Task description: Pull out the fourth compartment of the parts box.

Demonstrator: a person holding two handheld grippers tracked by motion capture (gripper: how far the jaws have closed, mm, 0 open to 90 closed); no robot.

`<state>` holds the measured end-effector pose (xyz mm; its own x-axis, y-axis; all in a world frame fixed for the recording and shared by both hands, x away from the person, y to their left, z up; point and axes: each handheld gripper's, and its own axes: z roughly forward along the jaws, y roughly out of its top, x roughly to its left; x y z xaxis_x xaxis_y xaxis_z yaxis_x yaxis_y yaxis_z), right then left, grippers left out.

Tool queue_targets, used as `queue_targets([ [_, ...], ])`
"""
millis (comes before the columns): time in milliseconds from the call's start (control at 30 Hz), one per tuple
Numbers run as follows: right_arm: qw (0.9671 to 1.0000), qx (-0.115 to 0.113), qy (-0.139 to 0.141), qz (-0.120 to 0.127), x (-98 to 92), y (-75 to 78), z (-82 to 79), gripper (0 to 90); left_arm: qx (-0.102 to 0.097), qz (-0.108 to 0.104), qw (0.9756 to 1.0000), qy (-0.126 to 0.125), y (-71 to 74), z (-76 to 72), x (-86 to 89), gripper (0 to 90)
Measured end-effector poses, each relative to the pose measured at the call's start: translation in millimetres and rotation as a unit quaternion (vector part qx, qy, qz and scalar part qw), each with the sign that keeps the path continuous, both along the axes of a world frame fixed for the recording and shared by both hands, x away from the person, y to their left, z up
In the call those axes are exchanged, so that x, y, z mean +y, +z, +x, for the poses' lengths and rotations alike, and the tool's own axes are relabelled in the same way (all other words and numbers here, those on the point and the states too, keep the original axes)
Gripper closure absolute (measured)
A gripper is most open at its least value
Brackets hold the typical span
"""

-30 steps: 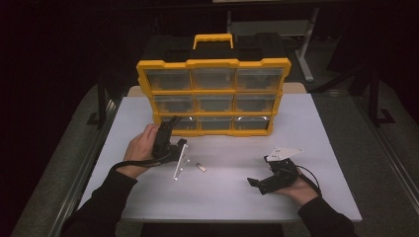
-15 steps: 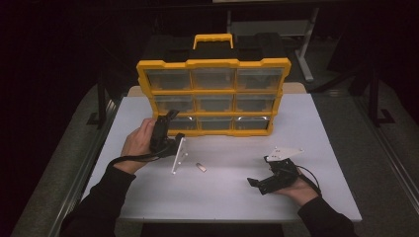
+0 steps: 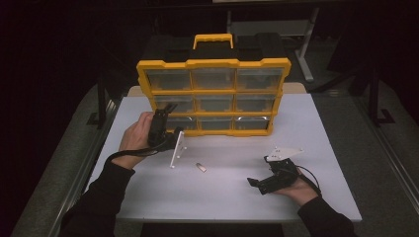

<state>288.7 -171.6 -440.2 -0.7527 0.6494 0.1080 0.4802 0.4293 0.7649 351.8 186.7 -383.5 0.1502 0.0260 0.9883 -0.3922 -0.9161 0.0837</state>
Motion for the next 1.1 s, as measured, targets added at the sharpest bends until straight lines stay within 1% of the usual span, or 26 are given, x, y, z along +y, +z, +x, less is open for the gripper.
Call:
queue_targets([
  [33, 1.0, 0.0, 0.0, 0.0, 0.0, -0.1, 0.0, 0.0, 0.002, -0.004, 1.0, -0.002, 0.0, 1.2, -0.3, 0.6],
  [133, 1.0, 0.0, -0.001, 0.0, -0.1, -0.1, 0.0, 0.0, 0.0, 0.001, 1.0, 0.002, 2.6, 2.5, -0.3, 0.5],
  [200, 1.0, 0.0, -0.001, 0.001, -0.2, 0.0, 0.0, 0.0, -0.002, -0.002, 1.0, -0.001, 3.6, 3.7, -0.8, 0.5],
  [233, 1.0, 0.0, -0.001, 0.001, -0.1, -0.1, 0.0, 0.0, -0.004, 0.002, 1.0, 0.002, 5.1, 3.7, -0.7, 0.6],
  [367, 1.0, 0.001, -0.001, 0.001, 0.1, -0.3, -0.1, 0.0, -0.006, 0.0, 1.0, 0.005, 9.8, 5.9, -0.4, 0.5],
  [400, 1.0, 0.001, -0.001, 0.001, 0.0, -0.3, -0.1, 0.0, -0.007, -0.003, 1.0, 0.004, 10.4, 6.7, -0.4, 0.5],
  [500, 1.0, 0.001, -0.001, 0.002, 0.0, -0.4, 0.0, 0.0, -0.01, 0.001, 0.9999, 0.009, 14.4, 8.1, -0.3, 0.5],
  [533, 1.0, 0.001, -0.001, 0.001, 0.0, -0.5, 0.2, 0.0, -0.011, -0.003, 0.9999, 0.008, 15.1, 9.1, -0.3, 0.5],
  [600, 1.0, 0.001, -0.001, 0.001, -0.1, -0.6, 0.3, 0.0, -0.013, -0.001, 0.9999, 0.01, 17.1, 10.2, -0.1, 0.5],
  [633, 1.0, 0.0, -0.001, 0.001, -0.1, -0.6, 0.3, 0.0, -0.019, 0.013, 0.9996, 0.018, 19.4, 9.9, 0.2, 0.5],
  [667, 1.0, 0.0, -0.001, 0.001, -0.1, -0.6, 0.3, 0.0, -0.022, 0.014, 0.9995, 0.017, 20.4, 10.4, 0.2, 0.5],
  [700, 1.0, 0.0, -0.002, 0.002, -0.2, -0.7, 0.4, 0.0, -0.021, 0.01, 0.9996, 0.015, 21.6, 11.0, 0.3, 0.5],
  [733, 1.0, 0.001, -0.002, 0.002, -0.1, -0.6, 0.3, 0.0, -0.019, -0.007, 0.9998, 0.006, 21.3, 12.5, -0.2, 0.6],
  [867, 1.0, 0.002, -0.003, 0.002, -0.2, -0.5, 0.2, 0.0, -0.019, -0.005, 0.9998, 0.005, 24.3, 13.9, -0.7, 0.6],
  [967, 1.0, 0.003, -0.004, 0.002, -0.3, -0.5, 0.1, 0.0, -0.015, -0.011, 0.9998, 0.0, 25.7, 15.7, -2.0, 0.6],
  [1100, 1.0, 0.003, -0.007, 0.003, -0.8, -0.2, 0.1, 0.0, -0.016, -0.011, 0.9998, 0.002, 26.8, 16.6, -1.8, 0.6],
])
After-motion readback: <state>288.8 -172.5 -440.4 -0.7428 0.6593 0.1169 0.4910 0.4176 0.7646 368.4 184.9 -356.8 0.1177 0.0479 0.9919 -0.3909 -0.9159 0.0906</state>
